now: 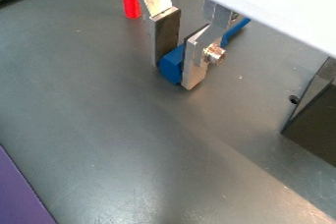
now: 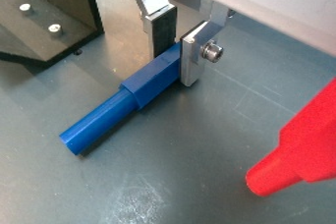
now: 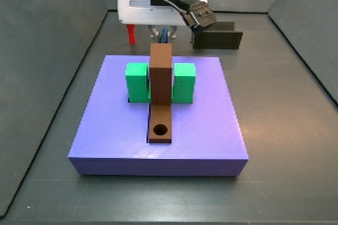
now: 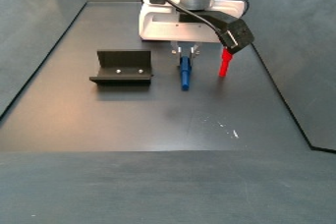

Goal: Pick up the blue object. Move up. Place the blue object on the fixture. Regrasp the blue object. Move to above the board. Insert the blue object.
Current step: Pick up the blue object.

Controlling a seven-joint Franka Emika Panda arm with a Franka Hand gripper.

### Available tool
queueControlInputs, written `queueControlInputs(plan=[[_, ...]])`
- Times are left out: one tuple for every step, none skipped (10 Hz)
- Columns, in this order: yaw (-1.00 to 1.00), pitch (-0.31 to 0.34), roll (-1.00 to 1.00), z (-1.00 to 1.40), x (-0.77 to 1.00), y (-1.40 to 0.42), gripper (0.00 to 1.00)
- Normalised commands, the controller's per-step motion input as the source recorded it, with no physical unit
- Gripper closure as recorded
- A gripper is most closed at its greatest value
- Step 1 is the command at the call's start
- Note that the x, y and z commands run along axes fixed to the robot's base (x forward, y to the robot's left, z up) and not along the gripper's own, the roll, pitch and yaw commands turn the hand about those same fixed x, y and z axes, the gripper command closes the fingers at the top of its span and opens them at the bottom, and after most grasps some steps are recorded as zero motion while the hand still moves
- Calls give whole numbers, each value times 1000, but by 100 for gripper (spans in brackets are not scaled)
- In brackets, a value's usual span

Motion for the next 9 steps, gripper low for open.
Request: queueControlInputs(plan=[[0,0,0,0,0,0,100],[0,0,0,0,0,0,100],[0,0,0,0,0,0,100],[0,0,0,0,0,0,100],[0,0,0,0,0,0,100],[0,0,0,0,0,0,100],[0,0,0,0,0,0,100],[0,0,0,0,0,0,100],[0,0,0,0,0,0,100]])
